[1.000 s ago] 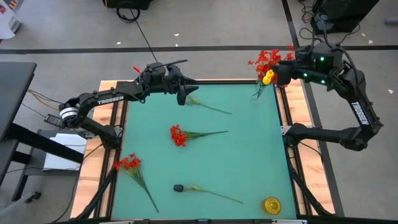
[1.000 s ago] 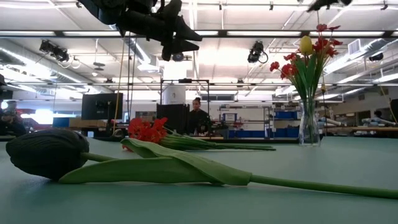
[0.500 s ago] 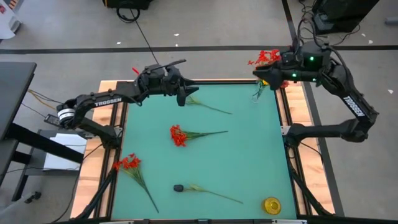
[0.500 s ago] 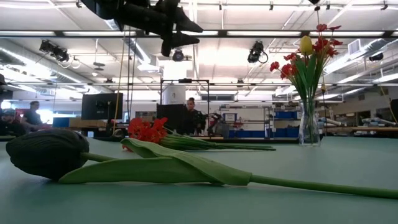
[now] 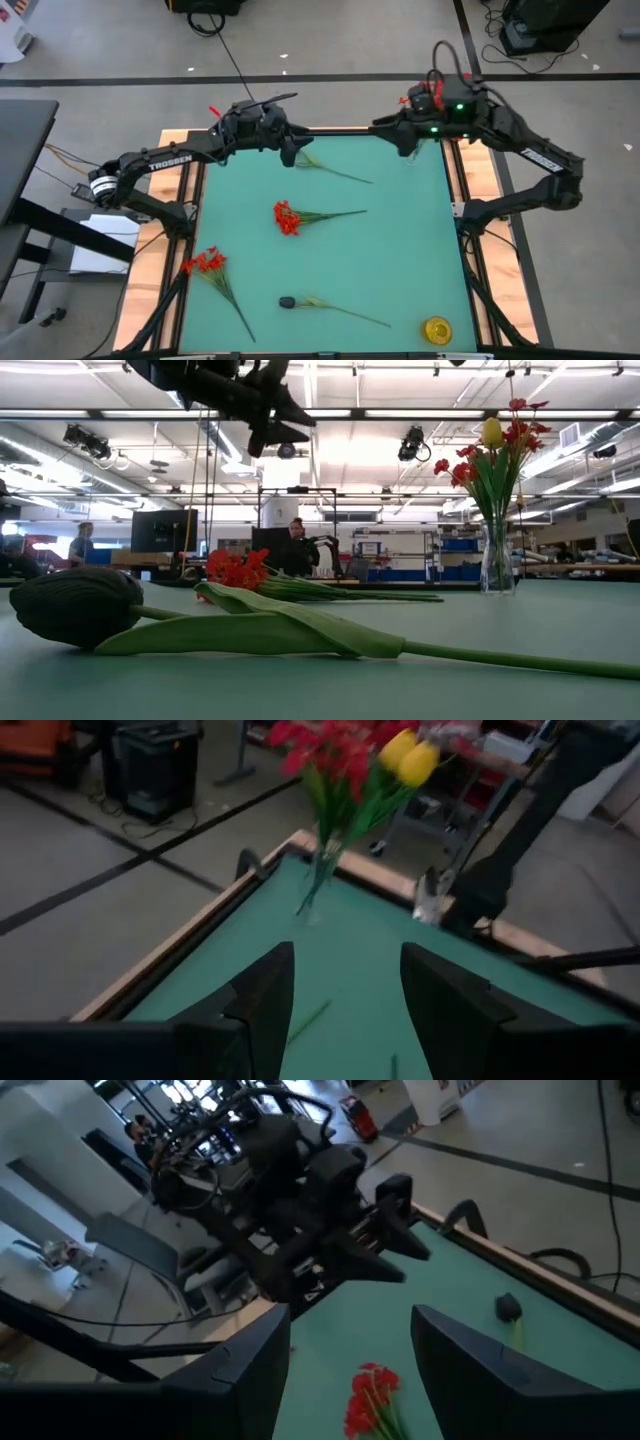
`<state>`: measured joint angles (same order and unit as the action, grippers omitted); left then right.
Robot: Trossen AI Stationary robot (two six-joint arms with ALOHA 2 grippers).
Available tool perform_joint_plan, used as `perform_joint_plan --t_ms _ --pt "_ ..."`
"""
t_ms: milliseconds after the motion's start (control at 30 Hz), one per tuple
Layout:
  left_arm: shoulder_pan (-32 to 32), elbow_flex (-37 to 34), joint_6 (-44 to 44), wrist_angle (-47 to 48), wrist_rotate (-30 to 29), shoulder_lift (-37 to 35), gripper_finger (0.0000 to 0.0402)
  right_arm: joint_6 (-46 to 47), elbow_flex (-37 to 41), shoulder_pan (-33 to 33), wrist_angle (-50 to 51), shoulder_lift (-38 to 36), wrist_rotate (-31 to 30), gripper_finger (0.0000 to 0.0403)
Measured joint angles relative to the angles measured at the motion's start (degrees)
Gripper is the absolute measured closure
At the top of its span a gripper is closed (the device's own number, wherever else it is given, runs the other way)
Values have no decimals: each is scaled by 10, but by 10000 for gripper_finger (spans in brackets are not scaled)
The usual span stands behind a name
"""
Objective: Sort flowers into vase by color
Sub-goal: Put the bottom black flower into the yellow vase
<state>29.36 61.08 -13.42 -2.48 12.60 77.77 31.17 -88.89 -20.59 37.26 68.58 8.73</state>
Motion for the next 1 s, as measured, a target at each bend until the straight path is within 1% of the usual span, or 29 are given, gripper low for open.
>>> perform_joint_plan --t_ms 133,267,333,400,533,600,667,733,867,933,1000 --pt "17 0 41 32 7 0 212 24 0 12 -36 27 -1 186" --pt "37 0 118 81 30 0 212 33 0 18 -59 55 11 186" --pt "45 0 152 106 31 0 212 34 0 18 -67 71 22 186" --pt "53 0 180 127 31 0 212 34 0 18 -85 87 46 186" --pt "66 0 236 150 35 0 212 4 0 25 -169 112 128 189" --pt "73 0 257 155 36 0 212 -10 0 34 -206 120 138 196" --pt "76 0 260 155 36 0 212 -12 0 40 -212 121 130 207" --pt "78 0 248 159 36 0 212 -12 0 42 -191 117 103 221" --pt "79 0 232 184 37 0 212 -17 0 43 -102 97 51 248" --pt "74 0 229 199 37 0 212 -17 0 51 -59 86 33 257" --pt "66 0 205 203 36 1 212 -16 0 63 -20 78 21 262"
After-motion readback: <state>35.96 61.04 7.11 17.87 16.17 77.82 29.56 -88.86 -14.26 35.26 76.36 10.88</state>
